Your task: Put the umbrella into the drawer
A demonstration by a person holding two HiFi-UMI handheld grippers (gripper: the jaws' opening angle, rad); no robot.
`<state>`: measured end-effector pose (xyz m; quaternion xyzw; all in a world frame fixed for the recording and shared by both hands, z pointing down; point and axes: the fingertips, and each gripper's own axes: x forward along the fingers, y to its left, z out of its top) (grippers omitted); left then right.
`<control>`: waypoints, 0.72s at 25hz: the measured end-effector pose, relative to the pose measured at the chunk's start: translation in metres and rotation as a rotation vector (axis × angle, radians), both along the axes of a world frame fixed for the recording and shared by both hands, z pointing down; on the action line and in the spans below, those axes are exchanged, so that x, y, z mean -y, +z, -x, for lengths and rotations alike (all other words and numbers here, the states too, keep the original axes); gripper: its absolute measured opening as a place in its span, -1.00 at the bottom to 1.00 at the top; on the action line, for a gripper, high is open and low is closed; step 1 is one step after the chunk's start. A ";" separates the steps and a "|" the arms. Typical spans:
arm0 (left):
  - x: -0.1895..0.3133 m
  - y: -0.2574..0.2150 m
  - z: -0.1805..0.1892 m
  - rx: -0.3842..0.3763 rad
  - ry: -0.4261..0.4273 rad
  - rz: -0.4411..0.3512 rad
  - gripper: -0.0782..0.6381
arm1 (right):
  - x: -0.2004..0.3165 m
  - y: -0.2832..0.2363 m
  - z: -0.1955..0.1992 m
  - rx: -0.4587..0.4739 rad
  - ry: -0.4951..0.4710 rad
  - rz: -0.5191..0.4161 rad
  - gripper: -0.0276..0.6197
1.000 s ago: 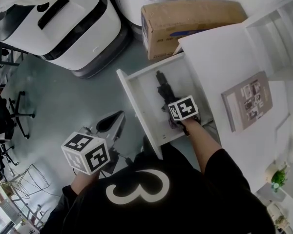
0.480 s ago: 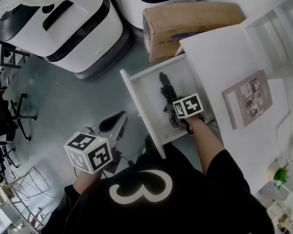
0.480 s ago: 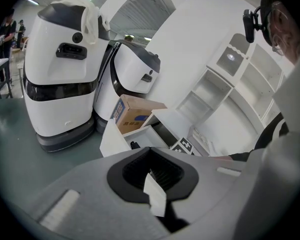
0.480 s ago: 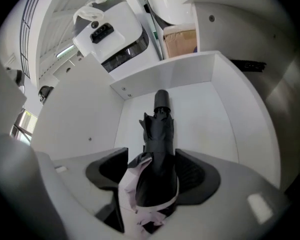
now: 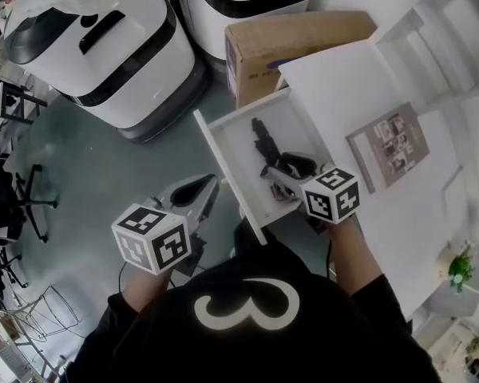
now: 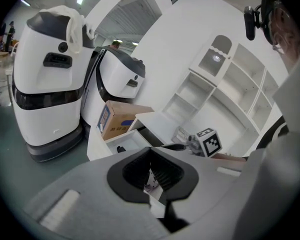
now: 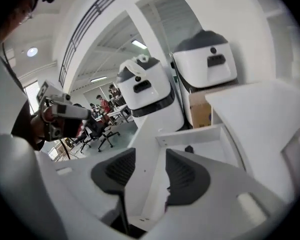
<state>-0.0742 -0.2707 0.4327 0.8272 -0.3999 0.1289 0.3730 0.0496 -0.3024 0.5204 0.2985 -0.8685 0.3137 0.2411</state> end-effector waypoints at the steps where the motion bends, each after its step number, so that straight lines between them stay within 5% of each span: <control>1: -0.002 -0.006 -0.004 -0.007 0.008 -0.015 -0.76 | -0.005 -0.020 -0.001 0.023 0.000 -0.039 -0.39; 5: -0.017 -0.028 -0.019 -0.029 0.050 -0.067 -0.76 | -0.034 -0.095 -0.009 0.177 0.043 -0.119 -0.50; 9: -0.037 -0.046 -0.032 -0.049 0.089 -0.103 -0.76 | -0.069 -0.149 -0.016 0.251 0.049 -0.219 -0.87; 18: -0.069 -0.096 -0.057 -0.097 0.174 -0.207 -0.76 | -0.117 -0.200 -0.025 0.322 0.082 -0.305 -0.91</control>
